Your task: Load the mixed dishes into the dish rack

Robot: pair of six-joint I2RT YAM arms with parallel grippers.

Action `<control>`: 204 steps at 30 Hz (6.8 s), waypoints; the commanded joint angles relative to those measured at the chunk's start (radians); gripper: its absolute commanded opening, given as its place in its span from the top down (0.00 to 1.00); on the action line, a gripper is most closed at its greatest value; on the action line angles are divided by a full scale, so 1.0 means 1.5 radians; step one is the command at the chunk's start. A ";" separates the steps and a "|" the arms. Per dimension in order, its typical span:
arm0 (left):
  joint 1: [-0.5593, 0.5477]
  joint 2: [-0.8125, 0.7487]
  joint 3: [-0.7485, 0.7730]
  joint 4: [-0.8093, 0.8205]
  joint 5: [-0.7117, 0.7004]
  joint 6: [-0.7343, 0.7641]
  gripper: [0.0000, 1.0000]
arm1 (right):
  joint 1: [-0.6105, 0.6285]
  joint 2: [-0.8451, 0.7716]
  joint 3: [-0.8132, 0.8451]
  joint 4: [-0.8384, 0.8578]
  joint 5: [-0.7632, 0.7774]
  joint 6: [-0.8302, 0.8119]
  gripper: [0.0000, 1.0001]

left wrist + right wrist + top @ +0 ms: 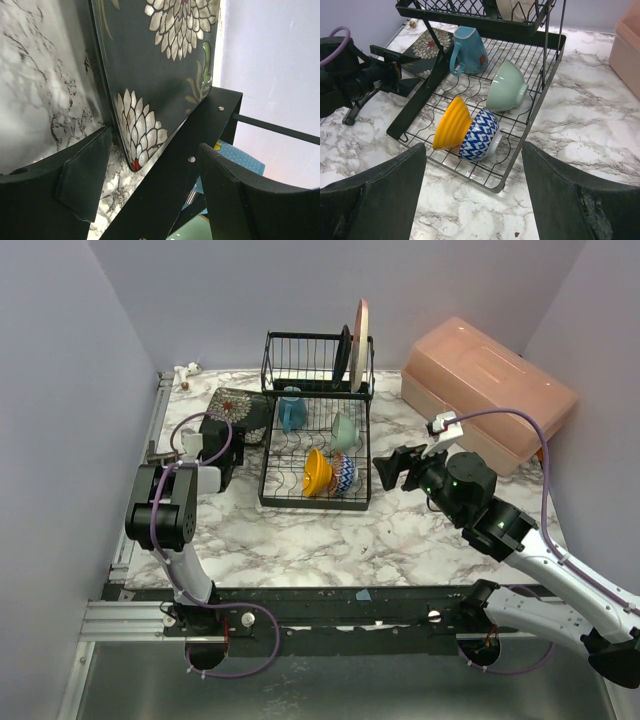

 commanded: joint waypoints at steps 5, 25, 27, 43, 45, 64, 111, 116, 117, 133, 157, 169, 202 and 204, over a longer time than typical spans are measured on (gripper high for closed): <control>-0.017 0.057 0.057 0.000 -0.067 -0.050 0.32 | -0.002 -0.012 0.003 0.004 0.023 -0.008 0.20; -0.040 0.106 0.156 -0.132 -0.046 -0.104 0.44 | -0.001 -0.006 0.004 0.004 0.031 -0.007 0.20; -0.043 0.103 0.165 -0.160 -0.056 -0.122 0.45 | -0.002 -0.009 0.003 0.004 0.034 -0.007 0.20; -0.051 0.109 0.197 -0.201 -0.109 -0.122 0.88 | -0.001 -0.027 0.000 0.004 0.054 -0.009 0.20; -0.050 0.106 0.187 -0.192 -0.113 -0.119 0.96 | -0.002 -0.031 0.000 0.003 0.056 -0.009 0.20; 0.016 -0.152 0.031 -0.333 -0.067 0.104 1.00 | -0.002 0.014 -0.002 -0.003 0.006 -0.003 0.20; 0.022 -0.972 -0.205 -0.836 -0.027 0.217 1.00 | 0.186 0.629 0.089 0.303 -0.381 0.854 0.16; 0.022 -1.012 -0.209 -0.889 0.009 0.195 1.00 | 0.202 0.652 0.056 0.337 -0.379 0.903 0.16; 0.022 -1.015 -0.206 -0.899 0.015 0.194 1.00 | 0.203 0.660 0.051 0.346 -0.382 0.913 0.16; 0.021 -1.044 -0.144 -0.981 0.053 0.219 1.00 | 0.205 0.756 0.082 0.422 -0.376 0.982 0.18; -0.031 -1.114 -0.098 -1.088 0.038 0.239 1.00 | 0.215 0.784 0.071 0.525 -0.379 1.019 0.40; -0.041 -1.182 -0.074 -1.137 0.081 0.222 1.00 | 0.240 0.744 0.036 0.518 -0.347 1.031 0.38; -0.041 -1.184 -0.028 -0.952 0.328 0.358 1.00 | 0.207 0.439 -0.061 0.433 -0.314 0.652 0.16; -0.041 -1.173 -0.028 -0.938 0.331 0.356 1.00 | 0.188 0.420 -0.074 0.419 -0.328 0.639 0.15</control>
